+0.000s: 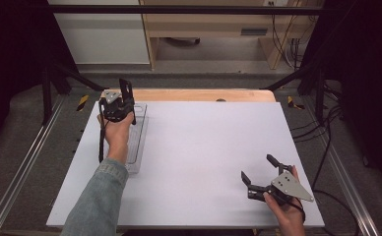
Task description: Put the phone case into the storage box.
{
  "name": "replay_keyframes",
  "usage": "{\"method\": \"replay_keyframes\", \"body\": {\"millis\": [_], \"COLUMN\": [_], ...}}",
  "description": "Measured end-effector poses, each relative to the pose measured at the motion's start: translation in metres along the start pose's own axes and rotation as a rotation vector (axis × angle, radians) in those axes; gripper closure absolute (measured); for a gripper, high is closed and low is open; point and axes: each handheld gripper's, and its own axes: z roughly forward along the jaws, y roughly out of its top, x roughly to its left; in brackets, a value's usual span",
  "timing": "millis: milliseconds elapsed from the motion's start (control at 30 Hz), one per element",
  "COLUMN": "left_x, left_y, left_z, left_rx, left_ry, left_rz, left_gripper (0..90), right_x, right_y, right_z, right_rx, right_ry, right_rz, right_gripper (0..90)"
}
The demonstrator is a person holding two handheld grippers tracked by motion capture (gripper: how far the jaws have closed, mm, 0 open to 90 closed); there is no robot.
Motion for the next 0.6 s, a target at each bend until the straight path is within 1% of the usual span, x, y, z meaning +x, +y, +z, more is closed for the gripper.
{"method": "replay_keyframes", "body": {"millis": [233,600], "left_x": [0.0014,0.0038], "left_y": [-0.0001,-0.0029], "left_z": [0.0000,0.0049], "left_rx": [0.003,0.014], "left_ry": [0.004,0.007], "left_rz": [0.000,-0.007], "left_gripper": [84.6,84.6], "right_x": [0.0002,-0.0002], "right_y": [0.0000,-0.0004], "right_z": [0.0002,0.0002], "right_rx": [0.001,0.002], "right_ry": [0.002,0.001], "right_rz": [0.002,0.000], "right_gripper": [2.8,2.8]}}
